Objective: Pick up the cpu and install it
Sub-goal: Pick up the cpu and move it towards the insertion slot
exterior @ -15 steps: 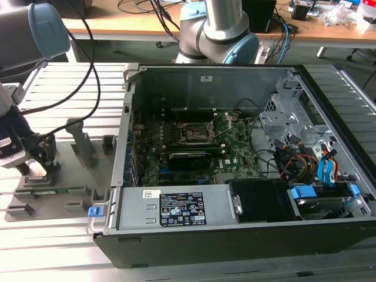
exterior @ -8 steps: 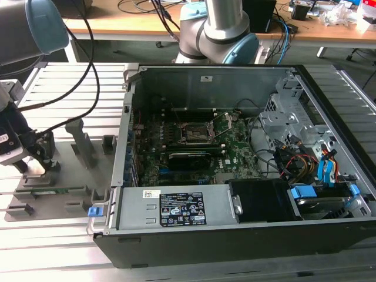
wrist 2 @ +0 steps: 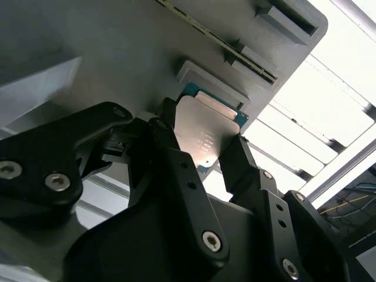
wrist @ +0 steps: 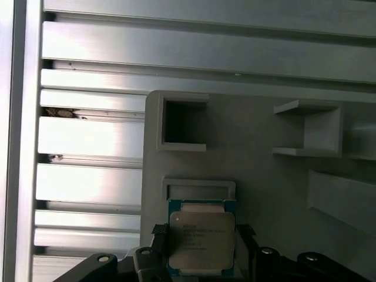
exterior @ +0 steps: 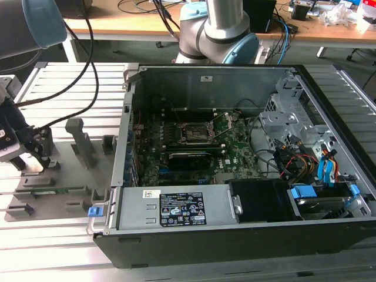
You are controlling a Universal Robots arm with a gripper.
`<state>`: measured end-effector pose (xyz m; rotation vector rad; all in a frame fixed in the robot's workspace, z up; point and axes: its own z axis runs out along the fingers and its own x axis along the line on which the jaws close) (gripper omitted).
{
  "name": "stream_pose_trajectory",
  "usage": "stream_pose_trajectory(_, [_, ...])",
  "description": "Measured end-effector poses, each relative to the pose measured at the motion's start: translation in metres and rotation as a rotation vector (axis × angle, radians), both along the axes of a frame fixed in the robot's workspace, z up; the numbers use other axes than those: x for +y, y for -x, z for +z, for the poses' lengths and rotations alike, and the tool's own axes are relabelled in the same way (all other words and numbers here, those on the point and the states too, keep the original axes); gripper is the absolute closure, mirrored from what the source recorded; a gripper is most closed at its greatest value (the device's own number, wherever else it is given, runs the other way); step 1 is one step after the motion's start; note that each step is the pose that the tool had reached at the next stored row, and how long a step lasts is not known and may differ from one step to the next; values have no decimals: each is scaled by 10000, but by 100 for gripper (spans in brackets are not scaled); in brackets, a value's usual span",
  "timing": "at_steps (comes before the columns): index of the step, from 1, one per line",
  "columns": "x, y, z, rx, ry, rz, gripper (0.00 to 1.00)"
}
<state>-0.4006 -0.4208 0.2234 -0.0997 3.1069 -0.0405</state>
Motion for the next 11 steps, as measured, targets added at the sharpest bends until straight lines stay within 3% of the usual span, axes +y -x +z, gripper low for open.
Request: stream_pose_trajectory(11, [0, 0, 230, -1, -1, 0, 46])
